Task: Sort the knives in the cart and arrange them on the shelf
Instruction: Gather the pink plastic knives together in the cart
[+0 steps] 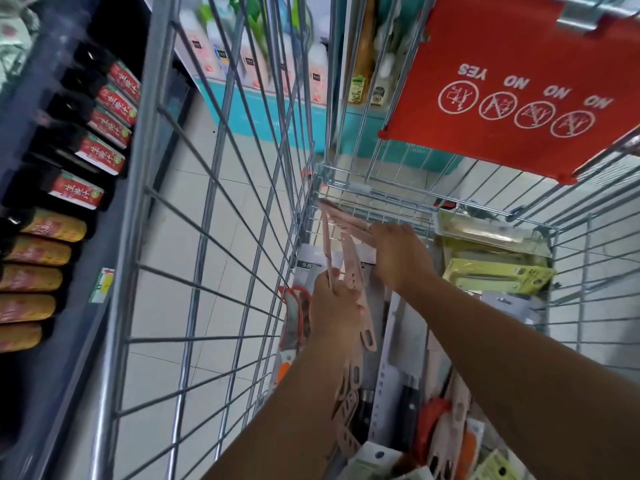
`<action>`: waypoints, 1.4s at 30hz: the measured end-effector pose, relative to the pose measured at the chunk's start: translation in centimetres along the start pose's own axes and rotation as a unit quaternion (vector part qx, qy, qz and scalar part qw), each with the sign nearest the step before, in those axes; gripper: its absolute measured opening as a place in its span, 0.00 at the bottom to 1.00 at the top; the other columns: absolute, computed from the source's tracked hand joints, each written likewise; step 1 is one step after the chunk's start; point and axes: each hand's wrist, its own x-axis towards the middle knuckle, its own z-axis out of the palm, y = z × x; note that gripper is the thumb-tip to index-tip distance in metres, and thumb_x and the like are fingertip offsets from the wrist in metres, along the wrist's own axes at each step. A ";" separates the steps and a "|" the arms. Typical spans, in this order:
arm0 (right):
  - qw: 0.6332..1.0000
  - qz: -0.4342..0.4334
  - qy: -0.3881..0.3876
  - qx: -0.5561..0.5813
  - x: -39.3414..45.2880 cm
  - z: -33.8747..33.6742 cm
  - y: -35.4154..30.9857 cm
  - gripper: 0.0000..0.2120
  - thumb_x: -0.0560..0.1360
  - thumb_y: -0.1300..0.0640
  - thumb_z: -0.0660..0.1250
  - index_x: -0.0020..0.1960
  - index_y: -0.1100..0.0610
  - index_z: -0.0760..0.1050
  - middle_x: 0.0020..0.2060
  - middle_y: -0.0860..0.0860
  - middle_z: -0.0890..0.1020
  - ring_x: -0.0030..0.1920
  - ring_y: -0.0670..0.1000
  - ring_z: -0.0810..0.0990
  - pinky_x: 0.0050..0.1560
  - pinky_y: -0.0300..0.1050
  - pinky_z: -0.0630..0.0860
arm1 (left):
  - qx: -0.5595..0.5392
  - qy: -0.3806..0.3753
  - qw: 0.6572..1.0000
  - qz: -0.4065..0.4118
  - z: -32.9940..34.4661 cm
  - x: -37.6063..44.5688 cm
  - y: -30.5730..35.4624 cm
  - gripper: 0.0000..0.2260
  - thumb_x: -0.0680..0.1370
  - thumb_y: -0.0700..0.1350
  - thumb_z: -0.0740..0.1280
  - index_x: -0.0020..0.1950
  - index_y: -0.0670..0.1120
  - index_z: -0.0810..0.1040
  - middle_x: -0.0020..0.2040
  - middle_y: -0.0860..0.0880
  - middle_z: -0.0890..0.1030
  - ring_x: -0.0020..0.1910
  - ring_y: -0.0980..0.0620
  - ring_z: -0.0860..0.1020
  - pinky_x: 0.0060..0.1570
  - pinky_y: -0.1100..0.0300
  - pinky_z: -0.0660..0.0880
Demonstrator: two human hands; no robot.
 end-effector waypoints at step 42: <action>0.924 0.175 -0.085 0.329 -12.8 5.3 -3.9 0.13 0.79 0.51 0.61 0.55 0.60 0.75 0.46 0.53 0.78 0.50 0.54 0.77 0.44 0.40 0.67 | 0.363 0.013 0.931 0.020 -3.3 -2.7 -4.6 0.12 0.78 0.43 0.64 0.57 0.37 0.78 0.54 0.40 0.81 0.53 0.43 0.80 0.42 0.58 0.73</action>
